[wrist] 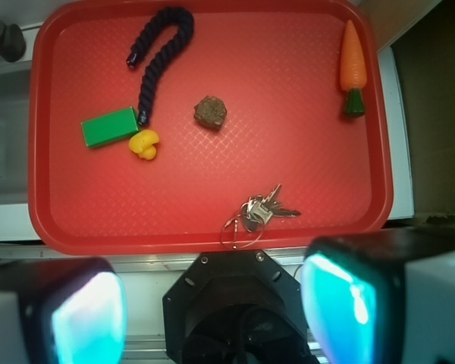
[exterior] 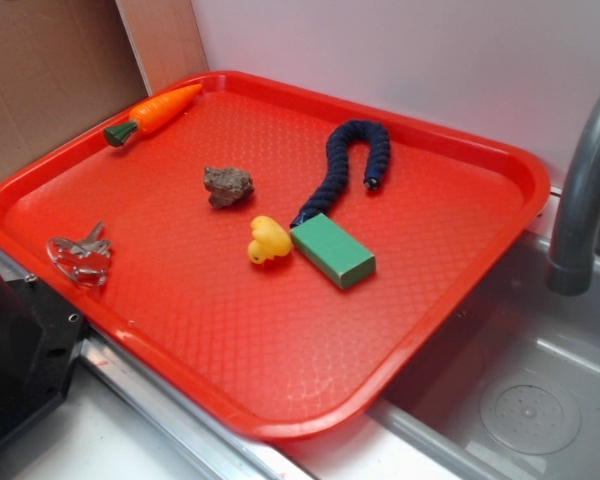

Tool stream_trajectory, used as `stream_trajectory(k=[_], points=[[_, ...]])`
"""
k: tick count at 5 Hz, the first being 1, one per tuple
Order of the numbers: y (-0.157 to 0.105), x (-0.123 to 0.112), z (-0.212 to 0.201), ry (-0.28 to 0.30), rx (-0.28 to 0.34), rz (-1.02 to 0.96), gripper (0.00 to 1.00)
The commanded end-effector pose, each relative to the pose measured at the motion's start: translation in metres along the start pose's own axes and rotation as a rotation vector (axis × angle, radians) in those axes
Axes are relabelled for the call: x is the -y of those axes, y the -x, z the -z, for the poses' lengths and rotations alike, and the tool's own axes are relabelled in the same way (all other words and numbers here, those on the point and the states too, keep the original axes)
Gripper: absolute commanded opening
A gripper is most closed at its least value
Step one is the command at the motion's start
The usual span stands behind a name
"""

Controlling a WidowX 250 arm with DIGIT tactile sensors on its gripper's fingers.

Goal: Grab the carrot.

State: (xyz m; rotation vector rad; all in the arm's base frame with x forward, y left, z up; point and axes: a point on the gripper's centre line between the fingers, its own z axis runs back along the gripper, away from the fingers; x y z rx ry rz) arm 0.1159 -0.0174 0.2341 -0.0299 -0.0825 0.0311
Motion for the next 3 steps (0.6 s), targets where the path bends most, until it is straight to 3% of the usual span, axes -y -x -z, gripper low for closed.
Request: stream_trajectory(k=[1,2,3], points=[[0.000,0.000,0.000,0.000,0.000,0.000,1.00],[-0.016,-0.051,0.050,-0.143,-0.030,-0.206,1.00],[-0.026,-0.108,0.093,-0.260,0.005,-0.269,1.00]])
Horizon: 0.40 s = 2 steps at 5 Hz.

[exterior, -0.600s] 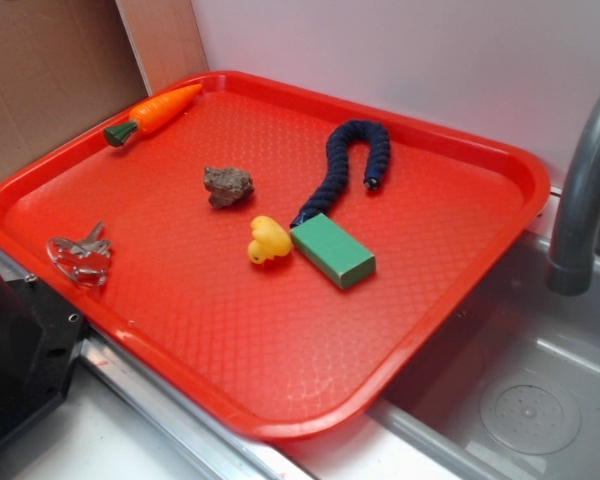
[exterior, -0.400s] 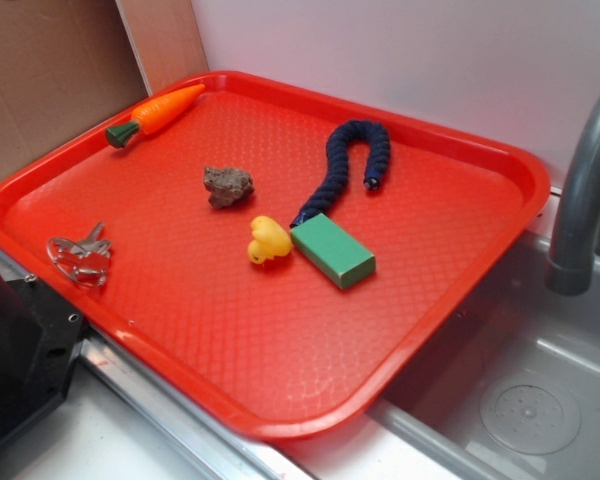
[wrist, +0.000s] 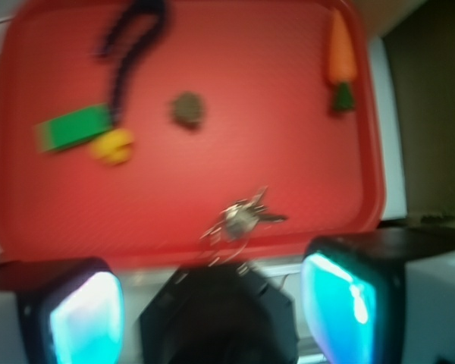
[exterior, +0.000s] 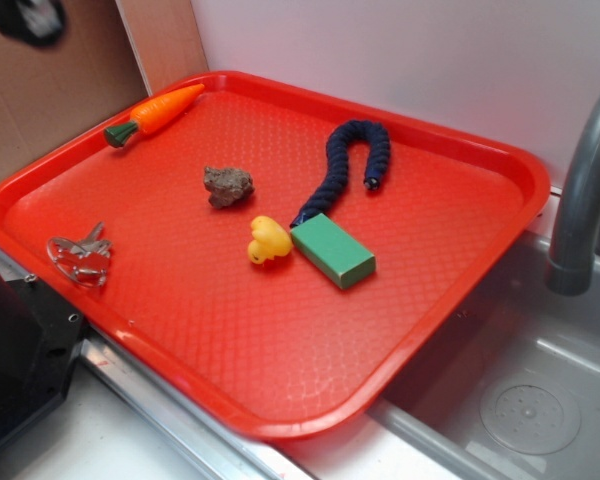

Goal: Grab the carrot.

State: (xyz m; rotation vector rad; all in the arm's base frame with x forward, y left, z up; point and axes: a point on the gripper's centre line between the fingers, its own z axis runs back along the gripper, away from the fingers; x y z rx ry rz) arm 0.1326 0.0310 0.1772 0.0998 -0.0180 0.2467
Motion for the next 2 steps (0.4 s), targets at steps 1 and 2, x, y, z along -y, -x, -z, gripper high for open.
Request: stream_trajectory(k=[1,2], points=[[-0.063,-0.077,0.080,-0.093,0.107,-0.066,1.00],[-0.097,-0.086,0.099,-0.122,0.145,-0.053,1.00]])
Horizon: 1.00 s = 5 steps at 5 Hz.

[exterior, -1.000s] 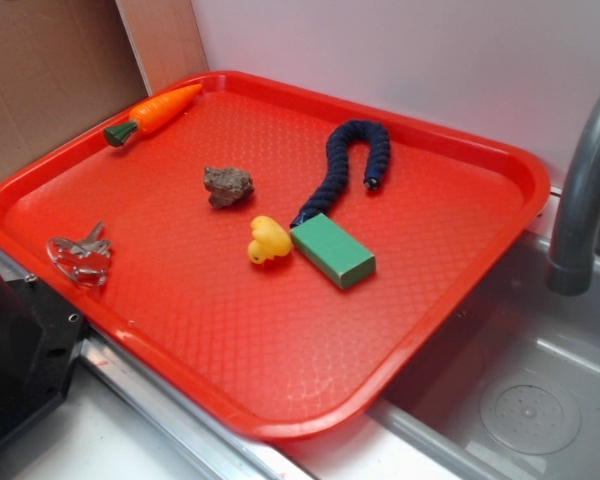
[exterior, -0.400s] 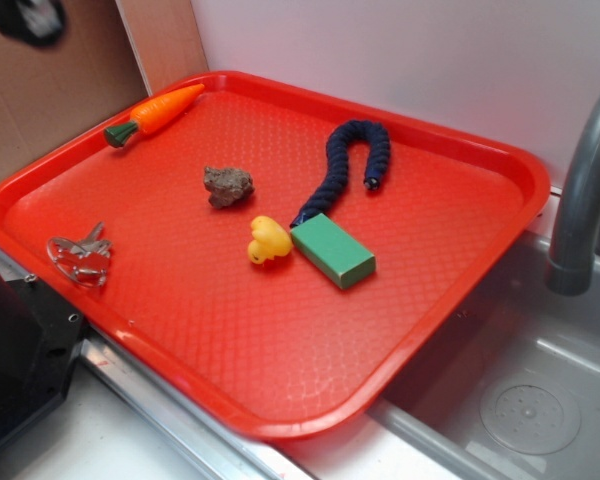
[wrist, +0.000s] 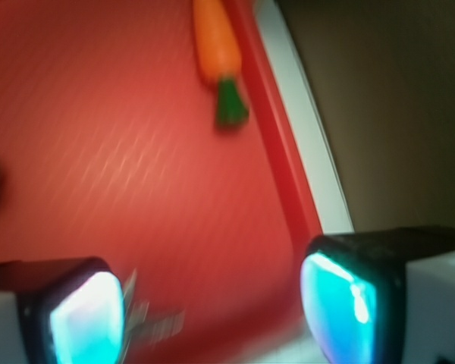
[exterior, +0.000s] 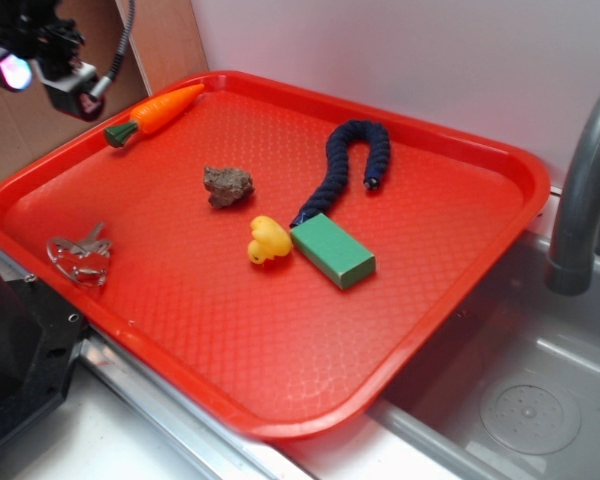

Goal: Grab the carrot.

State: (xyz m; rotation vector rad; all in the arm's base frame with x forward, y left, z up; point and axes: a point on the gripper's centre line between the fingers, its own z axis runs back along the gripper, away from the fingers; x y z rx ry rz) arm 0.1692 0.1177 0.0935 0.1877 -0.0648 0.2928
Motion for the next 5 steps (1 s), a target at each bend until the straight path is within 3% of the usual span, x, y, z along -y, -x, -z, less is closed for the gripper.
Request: stream_trajectory(k=[1,2,3,4,5], points=[[-0.069,-0.014,0.029,-0.093,0.120,0.010,1.00],[-0.089,-0.009,0.044,-0.082,0.151,0.034,1.00],[-0.103,-0.005,0.060,-0.062,0.143,0.052,1.00],[-0.109,-0.004,0.075,-0.023,0.118,0.057,1.00],[-0.107,0.000,0.079,0.060,0.124,0.053,1.00]])
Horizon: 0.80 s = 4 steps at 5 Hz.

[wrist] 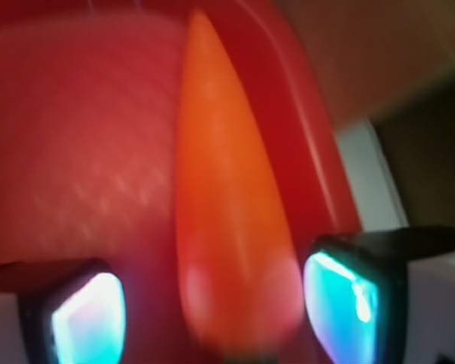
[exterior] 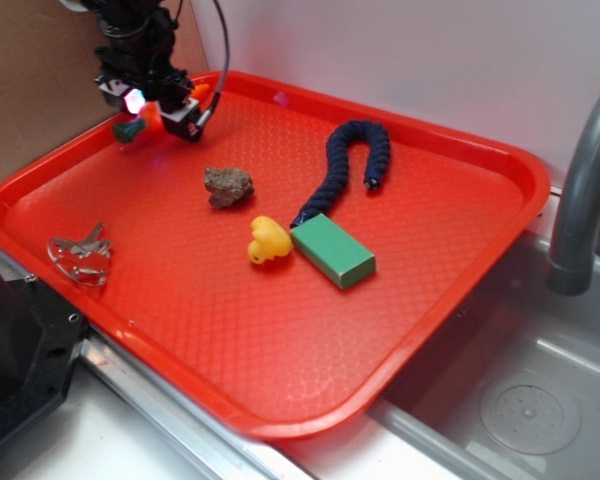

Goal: Grab the carrot.

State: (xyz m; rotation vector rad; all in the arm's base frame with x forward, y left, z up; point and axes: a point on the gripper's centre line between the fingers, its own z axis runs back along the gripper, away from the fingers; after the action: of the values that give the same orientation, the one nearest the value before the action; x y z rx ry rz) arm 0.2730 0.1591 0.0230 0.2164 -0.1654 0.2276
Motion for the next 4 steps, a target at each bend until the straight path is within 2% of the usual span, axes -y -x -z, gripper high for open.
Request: stream_trajectory(k=[1,3,4], points=[[-0.002,0.010,-0.003,0.106,0.026,0.005,1.00],[0.006,0.043,-0.019,0.210,-0.035,-0.063,1.00],[0.015,0.047,-0.034,0.198,-0.017,-0.070,1.00]])
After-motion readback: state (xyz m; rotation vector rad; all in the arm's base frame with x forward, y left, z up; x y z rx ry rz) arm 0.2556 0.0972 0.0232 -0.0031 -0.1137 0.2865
